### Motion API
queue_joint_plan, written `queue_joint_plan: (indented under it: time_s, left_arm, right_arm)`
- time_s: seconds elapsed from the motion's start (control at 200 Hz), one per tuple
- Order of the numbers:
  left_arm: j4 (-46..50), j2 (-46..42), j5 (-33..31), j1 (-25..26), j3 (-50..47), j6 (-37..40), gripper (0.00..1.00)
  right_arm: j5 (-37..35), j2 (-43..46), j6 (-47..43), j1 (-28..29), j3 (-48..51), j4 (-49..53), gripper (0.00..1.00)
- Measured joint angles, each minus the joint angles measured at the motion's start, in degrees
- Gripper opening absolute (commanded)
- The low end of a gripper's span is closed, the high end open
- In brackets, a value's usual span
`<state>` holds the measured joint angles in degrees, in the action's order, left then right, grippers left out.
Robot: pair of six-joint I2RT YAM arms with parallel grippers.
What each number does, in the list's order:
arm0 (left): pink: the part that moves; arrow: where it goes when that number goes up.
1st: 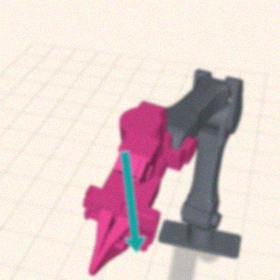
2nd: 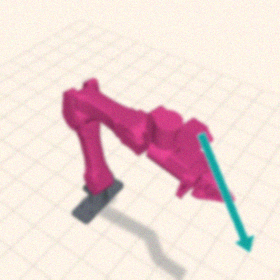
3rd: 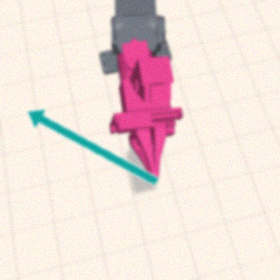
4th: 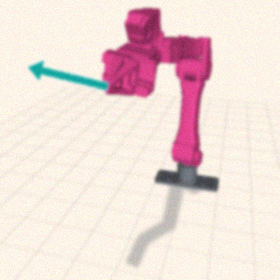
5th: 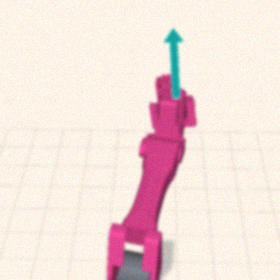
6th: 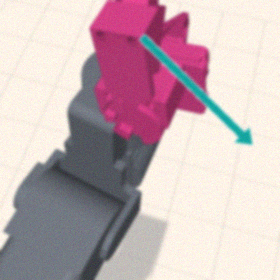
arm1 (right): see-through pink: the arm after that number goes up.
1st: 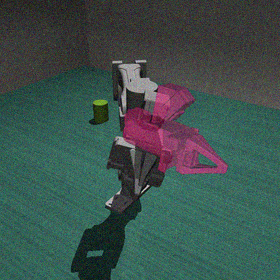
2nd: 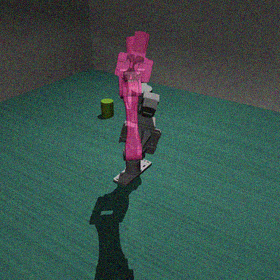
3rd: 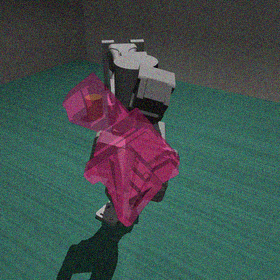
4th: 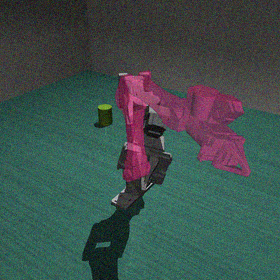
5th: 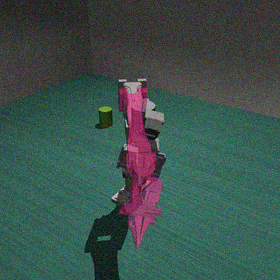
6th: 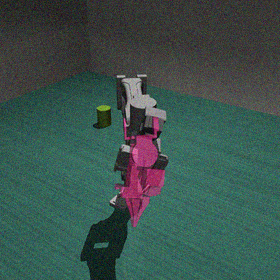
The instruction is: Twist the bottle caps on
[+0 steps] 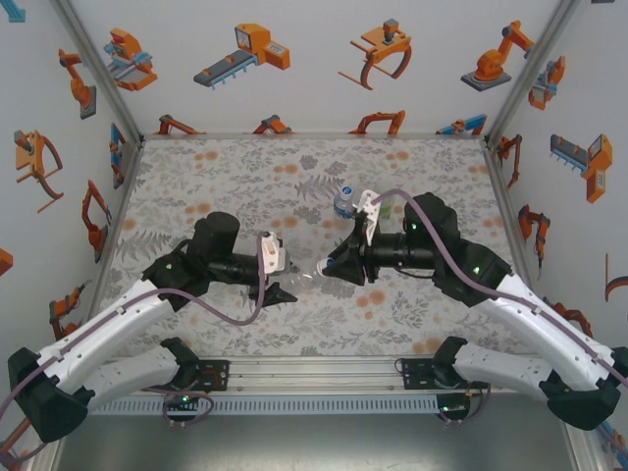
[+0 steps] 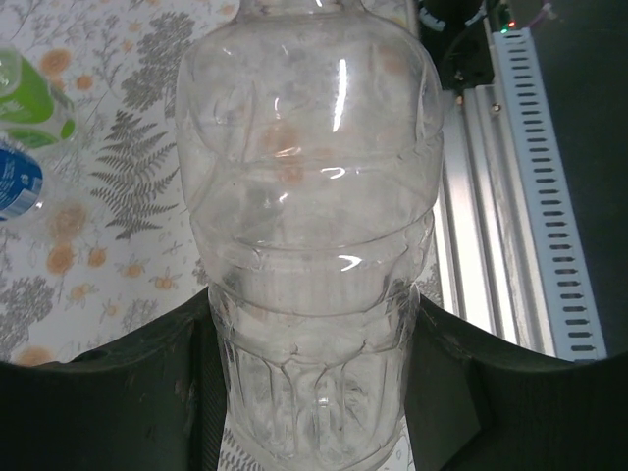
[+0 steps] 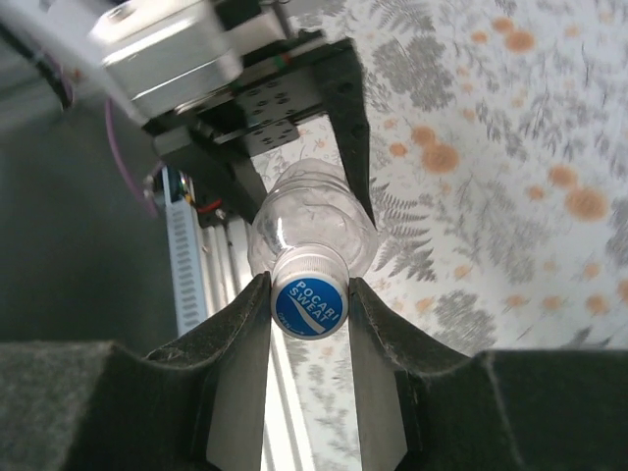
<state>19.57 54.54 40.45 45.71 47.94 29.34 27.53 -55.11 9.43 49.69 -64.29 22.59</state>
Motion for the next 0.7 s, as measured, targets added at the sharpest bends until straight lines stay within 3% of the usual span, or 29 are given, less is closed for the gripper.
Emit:
queue_joint_plan:
  time_s: [0.28, 0.396, 0.516, 0.641, 0.696]
  left_arm:
    - [1.4, 1.0, -7.5, 0.0, -0.1, -0.2, 0.00]
    - [1.6, 1.4, -9.0, 0.0, -0.1, -0.3, 0.00]
    - [0.9, 1.6, -9.6, -0.1, -0.1, -0.6, 0.00]
    - [0.2, 2.2, -9.6, -0.2, -0.1, -0.6, 0.00]
    - [-0.4, 2.3, -9.6, -0.2, -0.1, -0.5, 0.00]
  right_arm:
    - [-15.5, -0.3, 39.9, 0.0, 5.2, -1.7, 0.00]
    - [-18.3, -0.3, 49.4, 0.0, 6.6, -2.4, 0.00]
    - [-19.8, -0.4, 53.0, 0.0, 6.7, -2.4, 0.00]
    - [-20.4, -0.5, 51.5, 0.0, 6.4, -2.3, 0.31]
    - [-20.3, -0.7, 48.9, 0.0, 5.7, -2.2, 0.38]
